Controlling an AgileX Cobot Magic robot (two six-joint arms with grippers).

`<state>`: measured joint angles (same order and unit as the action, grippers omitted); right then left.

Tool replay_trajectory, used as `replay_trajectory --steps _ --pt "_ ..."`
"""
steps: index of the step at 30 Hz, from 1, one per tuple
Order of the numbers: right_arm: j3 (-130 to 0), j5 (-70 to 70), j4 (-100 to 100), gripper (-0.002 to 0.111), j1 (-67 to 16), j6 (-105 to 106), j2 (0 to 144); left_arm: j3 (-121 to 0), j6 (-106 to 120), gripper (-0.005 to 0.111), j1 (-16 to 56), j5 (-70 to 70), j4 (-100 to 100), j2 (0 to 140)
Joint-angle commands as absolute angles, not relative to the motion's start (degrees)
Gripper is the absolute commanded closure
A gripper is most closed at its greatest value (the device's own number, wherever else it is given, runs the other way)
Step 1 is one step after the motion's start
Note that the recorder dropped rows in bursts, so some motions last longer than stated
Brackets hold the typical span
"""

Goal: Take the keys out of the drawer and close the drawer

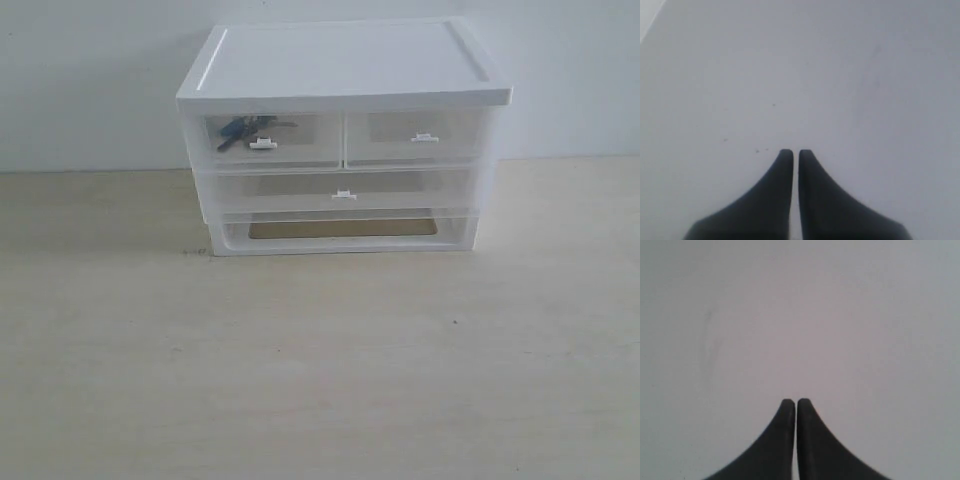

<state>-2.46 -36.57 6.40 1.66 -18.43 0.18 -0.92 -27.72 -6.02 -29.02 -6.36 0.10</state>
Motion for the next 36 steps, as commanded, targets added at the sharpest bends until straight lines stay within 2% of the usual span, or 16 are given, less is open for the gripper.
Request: replay_trajectory --steps 1,6,9,13,16,20,25,31,36 --pt "-9.77 -37.97 13.08 0.108 1.70 -25.52 6.43 -7.67 -37.36 0.102 -6.10 -33.13 -21.31 5.15" --pt "-17.78 -37.97 25.53 0.108 1.70 -35.65 23.00 -13.23 -42.92 0.102 -6.10 -36.96 -32.62 18.82" --pt "-20.31 -39.36 33.66 0.108 1.70 -41.71 35.49 -13.39 -43.34 0.102 -6.10 -48.16 -40.55 30.51" --pt "-20.87 -51.54 36.36 0.108 1.70 -41.68 54.24 -13.39 -41.74 0.102 -6.10 -60.15 -45.63 48.22" --pt "-21.15 -57.92 36.36 0.108 1.70 -37.94 65.37 -13.39 -32.61 0.102 -6.10 -69.03 -46.91 60.00" --pt "-24.67 -57.96 36.76 0.108 1.10 -36.46 74.90 -15.67 -24.96 0.102 -5.38 -69.96 -50.20 71.17" --pt "-31.75 -57.54 38.57 0.108 -1.07 -36.46 85.51 -22.59 -15.84 0.102 -0.72 -69.96 -50.07 83.09" --pt "-39.85 -51.60 38.66 0.108 -3.93 -34.44 93.69 -30.86 -6.59 0.102 3.07 -69.96 -49.94 94.73" --pt "-45.87 -49.63 38.12 0.108 -5.37 -32.05 99.82 -36.92 -3.27 0.102 3.38 -69.96 -48.55 101.61"
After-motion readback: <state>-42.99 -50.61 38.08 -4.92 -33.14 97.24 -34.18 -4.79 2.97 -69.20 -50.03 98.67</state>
